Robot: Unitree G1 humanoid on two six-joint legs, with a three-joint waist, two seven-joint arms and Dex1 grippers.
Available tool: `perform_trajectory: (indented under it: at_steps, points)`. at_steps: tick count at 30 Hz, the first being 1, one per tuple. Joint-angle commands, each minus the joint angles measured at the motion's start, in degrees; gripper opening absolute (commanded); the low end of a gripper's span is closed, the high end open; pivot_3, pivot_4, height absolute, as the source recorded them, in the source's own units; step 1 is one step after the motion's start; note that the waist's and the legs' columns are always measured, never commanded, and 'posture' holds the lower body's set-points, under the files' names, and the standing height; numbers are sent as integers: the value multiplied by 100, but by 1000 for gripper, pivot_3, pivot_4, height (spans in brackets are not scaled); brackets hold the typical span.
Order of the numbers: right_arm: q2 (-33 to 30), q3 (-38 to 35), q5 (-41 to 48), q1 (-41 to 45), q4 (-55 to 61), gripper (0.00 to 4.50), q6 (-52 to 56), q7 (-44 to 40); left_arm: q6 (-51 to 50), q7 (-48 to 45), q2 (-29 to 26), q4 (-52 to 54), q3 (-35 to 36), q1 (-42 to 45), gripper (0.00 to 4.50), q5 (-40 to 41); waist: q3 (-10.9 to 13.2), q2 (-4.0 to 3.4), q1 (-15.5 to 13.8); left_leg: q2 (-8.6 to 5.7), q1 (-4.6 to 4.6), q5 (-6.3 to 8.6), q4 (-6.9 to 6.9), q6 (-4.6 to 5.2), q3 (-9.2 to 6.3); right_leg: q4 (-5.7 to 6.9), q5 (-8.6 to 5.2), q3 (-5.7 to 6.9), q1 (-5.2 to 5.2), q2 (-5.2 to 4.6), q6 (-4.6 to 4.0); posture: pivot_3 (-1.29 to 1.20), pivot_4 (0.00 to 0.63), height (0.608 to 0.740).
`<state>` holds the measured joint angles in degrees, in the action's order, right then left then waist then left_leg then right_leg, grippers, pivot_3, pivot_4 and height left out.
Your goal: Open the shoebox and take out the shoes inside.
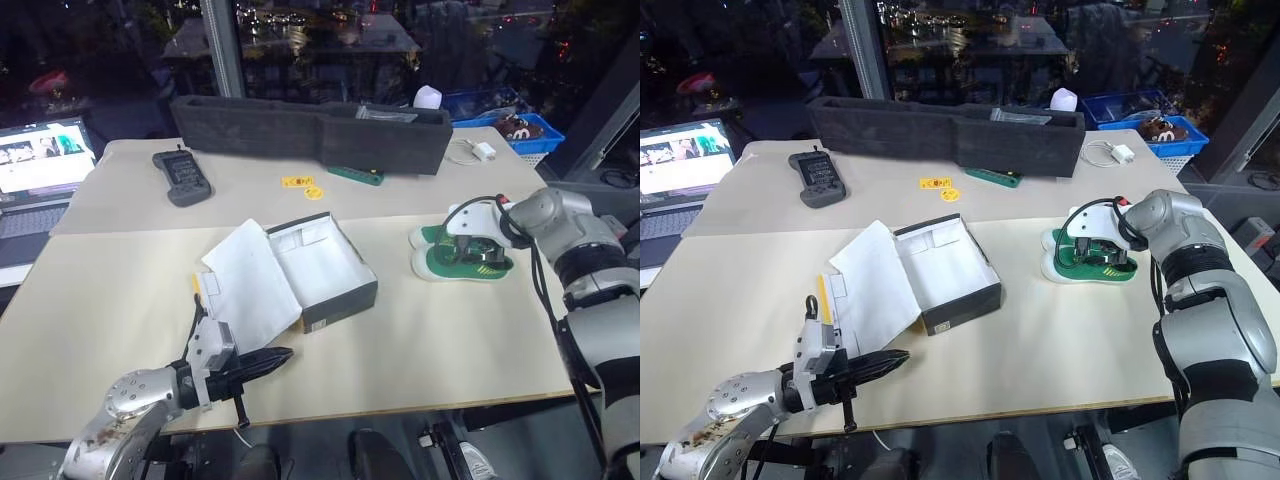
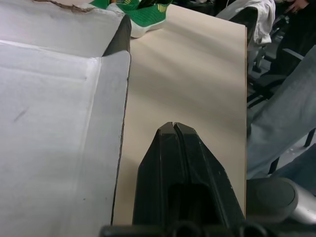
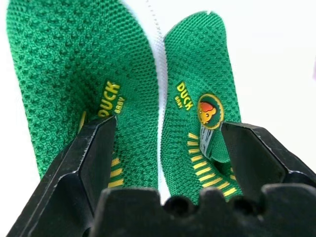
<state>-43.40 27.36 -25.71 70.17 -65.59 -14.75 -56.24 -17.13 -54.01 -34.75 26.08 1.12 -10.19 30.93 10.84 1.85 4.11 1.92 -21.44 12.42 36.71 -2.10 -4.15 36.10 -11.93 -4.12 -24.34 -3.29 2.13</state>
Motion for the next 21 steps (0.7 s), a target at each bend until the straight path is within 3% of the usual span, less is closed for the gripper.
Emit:
perform_trajectory:
  at_steps: [1, 8, 12, 16, 19, 21]
  points:
    - [-106, -407, 229, 290, 505, 4001, 78, -106, 245, -99, 31, -37, -29, -9, 0, -62, 10, -16, 17, 1, -1, 0, 0, 0, 0, 1, 3, 0, -2, 0, 6, 0, 150, 720]
    - [-415, -1459, 1292, -230, 2494, 4001, 1520, -1063, 157, -81, -17, -113, 89, 211, 0, 8, 22, -37, -11, 1, -5, 0, 0, 0, -1, 2, 5, 2, -4, 1, 9, 0, 150, 720]
    - [-857, -2995, 3010, -1722, 5669, 4001, 4824, -1658, 54, 209, 14, 32, 457, 41, 0, 125, 22, -37, -119, 0, -33, 0, 3, 0, -12, 0, 2, 11, -17, -1, 14, 0, 150, 720]
    - [-594, -4355, 3535, -3310, 7789, 4001, 7184, -717, -153, 943, 244, 390, 1053, -308, 0, 341, 22, -37, -184, 0, -51, 14, 10, 22, -17, 0, -4, 17, -27, -3, 16, 0, 150, 720]
    - [787, -5169, 3584, -3782, 9239, 4001, 8170, 660, -357, 1864, 639, 626, 1518, -367, 0, 450, 19, -32, -136, 1, -56, 14, 18, 22, -10, 5, 2, 10, -33, -2, 19, 0, 150, 720]
    - [1520, -5198, 3394, -4092, 9858, 4001, 8145, 1454, -389, 2350, 890, 703, 1680, -366, 0, 368, 18, -36, -113, 3, -53, 14, 20, 21, -5, 12, 9, 4, -20, 3, 17, 0, 150, 720]
